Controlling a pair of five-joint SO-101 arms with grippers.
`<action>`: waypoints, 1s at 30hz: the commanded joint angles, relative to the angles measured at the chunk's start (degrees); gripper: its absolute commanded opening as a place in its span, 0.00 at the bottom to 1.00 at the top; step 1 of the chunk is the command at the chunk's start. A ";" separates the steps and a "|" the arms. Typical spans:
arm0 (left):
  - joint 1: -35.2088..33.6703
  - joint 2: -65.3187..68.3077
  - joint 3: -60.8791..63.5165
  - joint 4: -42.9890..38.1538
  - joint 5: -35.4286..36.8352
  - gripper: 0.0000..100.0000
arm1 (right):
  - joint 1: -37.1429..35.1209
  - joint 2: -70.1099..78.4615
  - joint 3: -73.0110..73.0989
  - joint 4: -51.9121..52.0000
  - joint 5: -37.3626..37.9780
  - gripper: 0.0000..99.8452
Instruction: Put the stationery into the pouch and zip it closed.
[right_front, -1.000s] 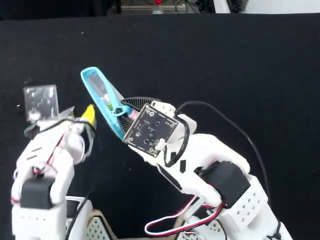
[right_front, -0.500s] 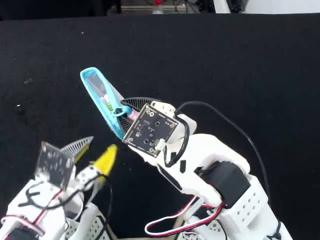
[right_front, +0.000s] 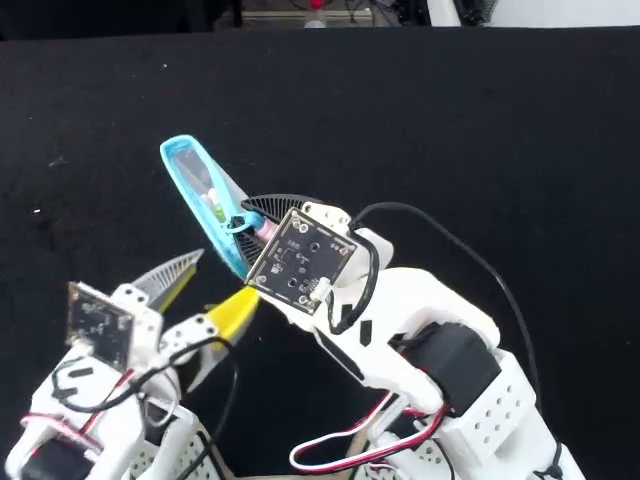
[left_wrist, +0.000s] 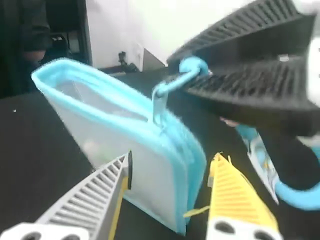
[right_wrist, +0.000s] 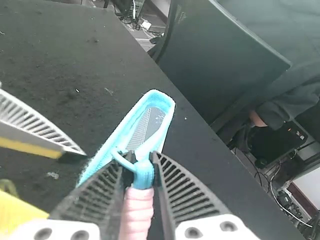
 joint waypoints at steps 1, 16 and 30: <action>0.31 -0.09 7.25 -7.38 0.88 0.26 | -0.62 -1.27 -3.12 0.09 0.53 0.01; -13.67 -0.26 3.38 -5.54 -3.87 0.26 | -0.62 -1.36 -3.12 0.09 0.53 0.01; -13.05 -0.18 10.42 -15.03 -3.87 0.26 | -0.62 -1.71 -1.01 -0.26 0.44 0.01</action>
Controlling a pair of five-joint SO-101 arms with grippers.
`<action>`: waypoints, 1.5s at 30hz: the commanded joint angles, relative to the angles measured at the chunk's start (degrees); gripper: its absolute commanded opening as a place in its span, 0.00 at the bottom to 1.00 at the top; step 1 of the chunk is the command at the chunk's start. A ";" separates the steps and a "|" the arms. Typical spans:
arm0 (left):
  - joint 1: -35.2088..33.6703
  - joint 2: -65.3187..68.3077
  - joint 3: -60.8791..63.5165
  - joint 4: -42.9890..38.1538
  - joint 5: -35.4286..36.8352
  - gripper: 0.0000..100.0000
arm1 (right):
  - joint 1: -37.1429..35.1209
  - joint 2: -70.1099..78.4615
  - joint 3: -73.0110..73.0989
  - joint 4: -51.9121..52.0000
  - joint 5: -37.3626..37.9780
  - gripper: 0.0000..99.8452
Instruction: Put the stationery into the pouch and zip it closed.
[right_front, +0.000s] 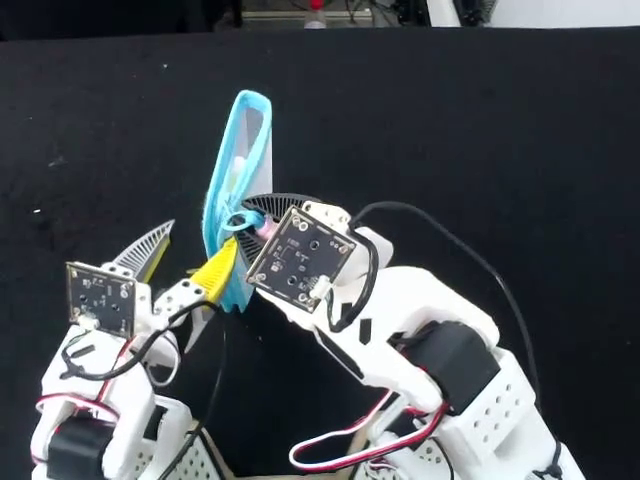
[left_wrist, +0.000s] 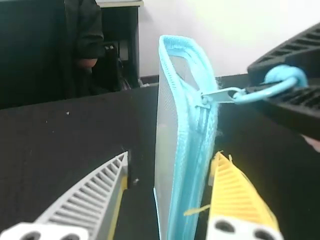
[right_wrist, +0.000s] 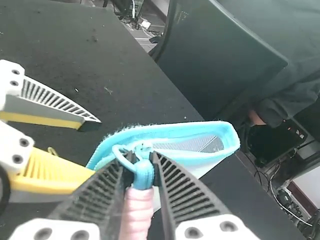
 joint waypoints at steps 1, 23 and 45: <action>-0.48 0.00 1.98 -3.87 -0.44 0.26 | -0.62 -1.71 -1.01 -0.26 0.44 0.01; 12.70 -0.18 -8.04 8.44 -17.32 0.03 | 7.12 -1.80 -0.66 0.26 0.00 0.01; 12.79 -0.26 -8.48 15.38 -20.22 0.03 | 21.01 -1.45 4.53 -3.96 0.09 0.01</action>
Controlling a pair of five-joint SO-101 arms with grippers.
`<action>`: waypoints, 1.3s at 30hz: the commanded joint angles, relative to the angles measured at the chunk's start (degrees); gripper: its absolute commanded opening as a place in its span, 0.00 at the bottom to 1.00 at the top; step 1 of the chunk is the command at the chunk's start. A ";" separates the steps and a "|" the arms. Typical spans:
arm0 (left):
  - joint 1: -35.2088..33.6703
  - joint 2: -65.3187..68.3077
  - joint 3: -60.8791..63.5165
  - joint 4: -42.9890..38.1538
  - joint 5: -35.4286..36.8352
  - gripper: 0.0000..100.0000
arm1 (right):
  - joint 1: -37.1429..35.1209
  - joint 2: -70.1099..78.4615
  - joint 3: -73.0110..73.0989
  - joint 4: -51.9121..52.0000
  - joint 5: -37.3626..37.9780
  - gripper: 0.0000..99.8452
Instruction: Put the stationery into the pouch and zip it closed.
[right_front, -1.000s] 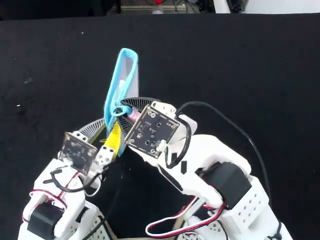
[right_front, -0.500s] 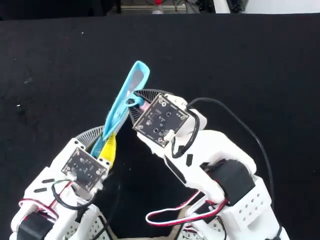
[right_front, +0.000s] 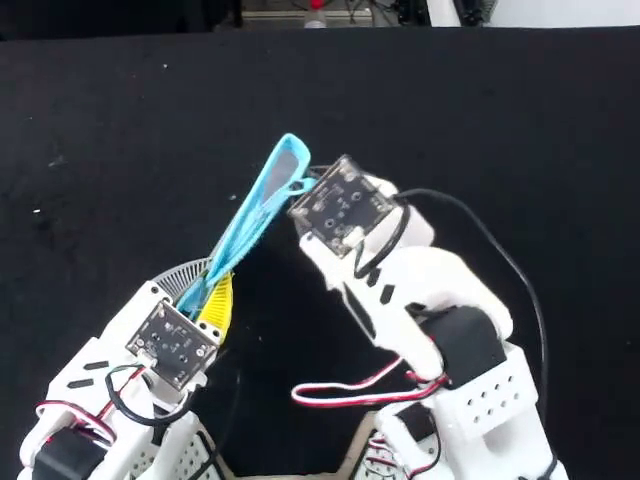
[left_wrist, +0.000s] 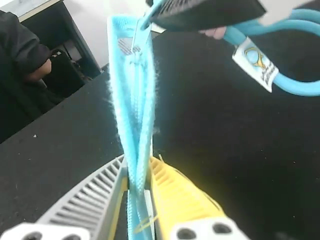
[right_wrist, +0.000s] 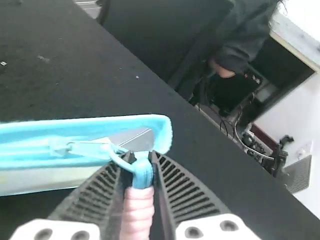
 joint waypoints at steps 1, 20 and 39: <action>0.48 0.00 -2.95 0.53 -0.35 0.03 | 5.71 -0.84 -0.57 -2.20 0.00 0.01; 1.01 0.00 -2.86 0.62 -0.35 0.03 | 22.86 -1.19 10.95 -13.27 0.00 0.01; 1.01 0.00 -2.86 2.64 -0.44 0.03 | 18.20 -3.38 9.27 -8.35 -7.38 0.01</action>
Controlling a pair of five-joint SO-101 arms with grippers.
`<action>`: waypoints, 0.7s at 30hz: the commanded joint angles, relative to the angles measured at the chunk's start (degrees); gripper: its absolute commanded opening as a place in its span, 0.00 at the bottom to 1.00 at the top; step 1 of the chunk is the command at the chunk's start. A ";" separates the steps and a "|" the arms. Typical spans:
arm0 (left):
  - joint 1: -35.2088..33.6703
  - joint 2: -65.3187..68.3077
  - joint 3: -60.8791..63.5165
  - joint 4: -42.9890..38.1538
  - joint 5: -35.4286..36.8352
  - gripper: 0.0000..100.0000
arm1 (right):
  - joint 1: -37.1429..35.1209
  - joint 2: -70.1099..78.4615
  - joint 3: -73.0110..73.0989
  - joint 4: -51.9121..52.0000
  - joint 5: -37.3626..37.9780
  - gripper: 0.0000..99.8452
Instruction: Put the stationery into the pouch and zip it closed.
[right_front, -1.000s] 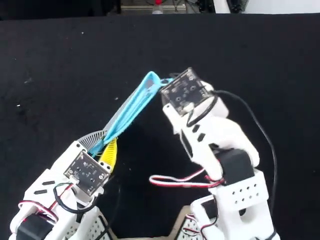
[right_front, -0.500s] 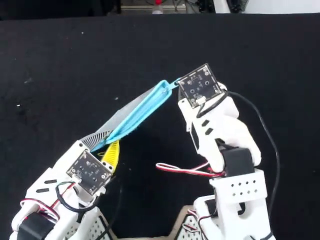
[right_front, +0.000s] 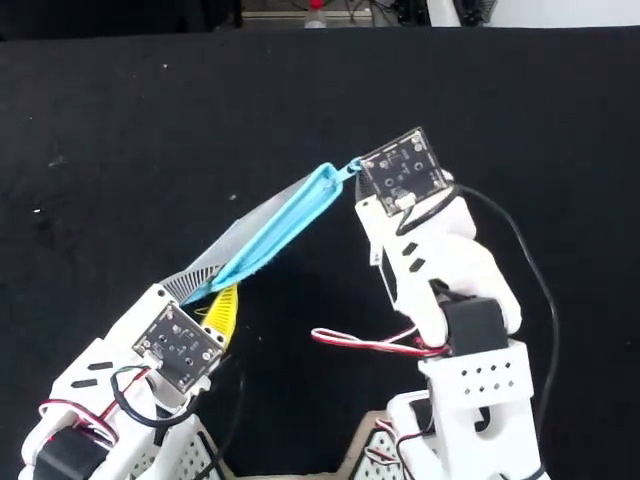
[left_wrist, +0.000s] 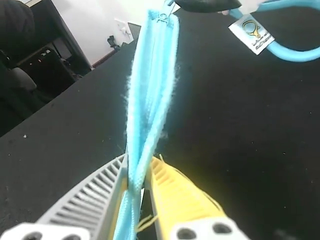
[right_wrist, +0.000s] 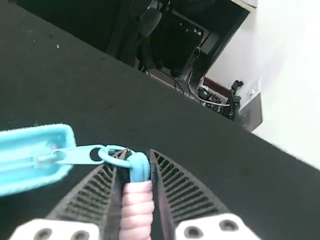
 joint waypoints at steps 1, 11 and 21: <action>0.04 -0.18 -2.86 0.88 -0.18 0.03 | -1.58 -3.56 -4.26 5.19 -5.10 0.01; 0.04 -0.09 -2.86 0.79 -0.09 0.03 | -18.55 -13.67 -18.07 27.60 -11.25 0.20; -1.01 -0.09 -3.38 0.79 -0.09 0.03 | -16.97 -22.02 -17.36 28.66 -11.52 0.07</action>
